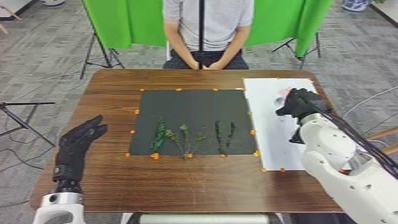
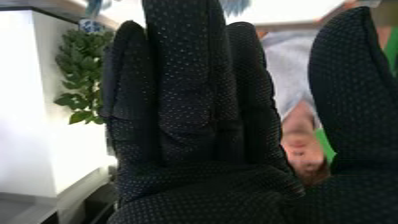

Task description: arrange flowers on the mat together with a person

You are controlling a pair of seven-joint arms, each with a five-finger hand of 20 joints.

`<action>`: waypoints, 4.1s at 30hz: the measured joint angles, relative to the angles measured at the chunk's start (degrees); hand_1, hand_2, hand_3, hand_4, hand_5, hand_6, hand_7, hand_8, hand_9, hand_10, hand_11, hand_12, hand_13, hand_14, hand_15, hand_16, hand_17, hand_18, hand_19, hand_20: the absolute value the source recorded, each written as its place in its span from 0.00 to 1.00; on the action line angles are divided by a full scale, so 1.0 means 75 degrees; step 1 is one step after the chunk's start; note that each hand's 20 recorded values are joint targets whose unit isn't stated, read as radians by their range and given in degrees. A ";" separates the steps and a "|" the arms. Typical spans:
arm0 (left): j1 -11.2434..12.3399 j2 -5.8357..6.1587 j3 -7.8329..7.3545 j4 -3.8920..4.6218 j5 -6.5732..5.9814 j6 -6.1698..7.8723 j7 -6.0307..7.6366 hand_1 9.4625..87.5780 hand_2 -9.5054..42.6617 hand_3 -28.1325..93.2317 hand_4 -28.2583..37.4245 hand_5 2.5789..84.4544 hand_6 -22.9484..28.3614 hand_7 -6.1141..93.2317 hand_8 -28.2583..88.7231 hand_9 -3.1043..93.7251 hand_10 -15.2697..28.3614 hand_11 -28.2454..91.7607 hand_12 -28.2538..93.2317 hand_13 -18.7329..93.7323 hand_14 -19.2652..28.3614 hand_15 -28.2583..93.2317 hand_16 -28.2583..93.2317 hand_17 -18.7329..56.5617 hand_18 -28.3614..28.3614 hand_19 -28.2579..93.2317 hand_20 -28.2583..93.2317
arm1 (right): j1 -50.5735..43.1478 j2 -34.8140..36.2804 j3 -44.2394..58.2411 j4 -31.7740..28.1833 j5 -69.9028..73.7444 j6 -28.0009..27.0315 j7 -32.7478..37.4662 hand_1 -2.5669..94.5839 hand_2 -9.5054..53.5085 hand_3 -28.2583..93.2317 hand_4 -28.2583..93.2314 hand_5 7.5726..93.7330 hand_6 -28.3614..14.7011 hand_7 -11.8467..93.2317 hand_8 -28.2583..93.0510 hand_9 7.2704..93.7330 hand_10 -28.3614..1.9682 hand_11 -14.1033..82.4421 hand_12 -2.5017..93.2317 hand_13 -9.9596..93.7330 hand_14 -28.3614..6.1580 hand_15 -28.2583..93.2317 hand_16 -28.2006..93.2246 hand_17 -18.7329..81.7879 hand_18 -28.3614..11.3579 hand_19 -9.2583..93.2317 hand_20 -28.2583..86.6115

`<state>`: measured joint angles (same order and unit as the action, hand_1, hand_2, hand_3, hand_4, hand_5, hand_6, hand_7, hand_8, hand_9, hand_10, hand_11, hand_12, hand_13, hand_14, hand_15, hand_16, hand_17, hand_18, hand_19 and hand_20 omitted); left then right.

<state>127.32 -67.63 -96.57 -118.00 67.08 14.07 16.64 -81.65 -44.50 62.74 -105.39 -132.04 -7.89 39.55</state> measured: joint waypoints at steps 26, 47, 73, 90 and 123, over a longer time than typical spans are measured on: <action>0.0048 0.0069 -0.0070 -0.0006 0.0009 0.0046 -0.0061 0.22 0.09 0.81 0.05 0.58 0.55 0.16 0.19 0.55 0.68 0.39 0.33 0.54 0.75 0.33 0.22 0.43 0.70 0.26 0.40 | 0.0341 -0.0149 -0.1276 0.1013 -0.0557 0.1811 -0.0199 1.00 0.00 0.00 0.54 0.90 0.67 0.29 0.33 1.00 0.66 0.31 0.36 1.00 0.82 0.63 0.37 0.85 0.49 0.92 0.46; 0.0521 0.0420 -0.0829 0.0103 -0.1378 0.1054 0.0507 0.17 0.29 0.82 0.00 0.58 0.56 0.16 0.19 0.55 0.69 0.39 0.33 0.54 0.76 0.34 0.22 0.43 0.69 0.27 0.41 | 0.5025 -0.2285 -0.4693 0.1817 0.0795 0.1509 -0.2281 1.00 0.00 0.00 0.54 0.90 0.69 0.30 0.33 1.00 0.68 0.31 0.37 1.00 0.83 0.64 0.38 0.85 0.50 0.93 0.46; -0.0531 0.0646 0.0159 0.0567 -0.1552 0.0885 0.0553 0.12 0.28 0.80 0.00 0.58 0.56 0.16 0.19 0.56 0.69 0.39 0.33 0.55 0.76 0.34 0.22 0.44 0.69 0.27 0.41 | 0.4723 -0.4752 -0.6162 0.3185 0.0318 0.0330 -0.2664 0.92 0.00 0.00 0.56 0.84 0.73 0.29 0.30 1.00 0.69 0.25 0.39 1.00 0.83 0.63 0.39 0.83 0.48 0.95 0.45; -0.0451 0.0605 0.0133 0.0558 -0.1467 0.0854 0.0534 0.14 0.21 0.81 0.00 0.58 0.56 0.17 0.19 0.56 0.69 0.39 0.33 0.55 0.76 0.34 0.22 0.44 0.69 0.27 0.41 | 0.4723 -0.4587 -0.6108 0.3075 0.0191 -0.0099 -0.2729 0.84 0.00 0.00 0.62 0.73 0.75 0.28 0.20 0.95 0.65 0.30 0.34 1.00 0.81 0.59 0.42 0.81 0.46 0.96 0.44; 0.0164 0.0278 -0.0223 0.0183 -0.1202 0.0793 0.0379 0.16 0.18 0.81 0.00 0.58 0.56 0.16 0.19 0.56 0.69 0.39 0.33 0.55 0.76 0.34 0.22 0.43 0.69 0.27 0.41 | 0.0160 -0.1057 0.1430 -0.2126 0.6368 0.3765 -0.7164 0.10 0.20 0.83 0.09 0.34 0.64 0.16 0.18 0.31 0.44 0.17 0.12 0.33 0.46 0.27 0.32 0.34 0.36 0.10 0.46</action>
<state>128.55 -65.54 -98.24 -116.63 58.06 20.02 19.48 -80.45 -52.43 73.46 -121.34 -84.28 20.35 -14.17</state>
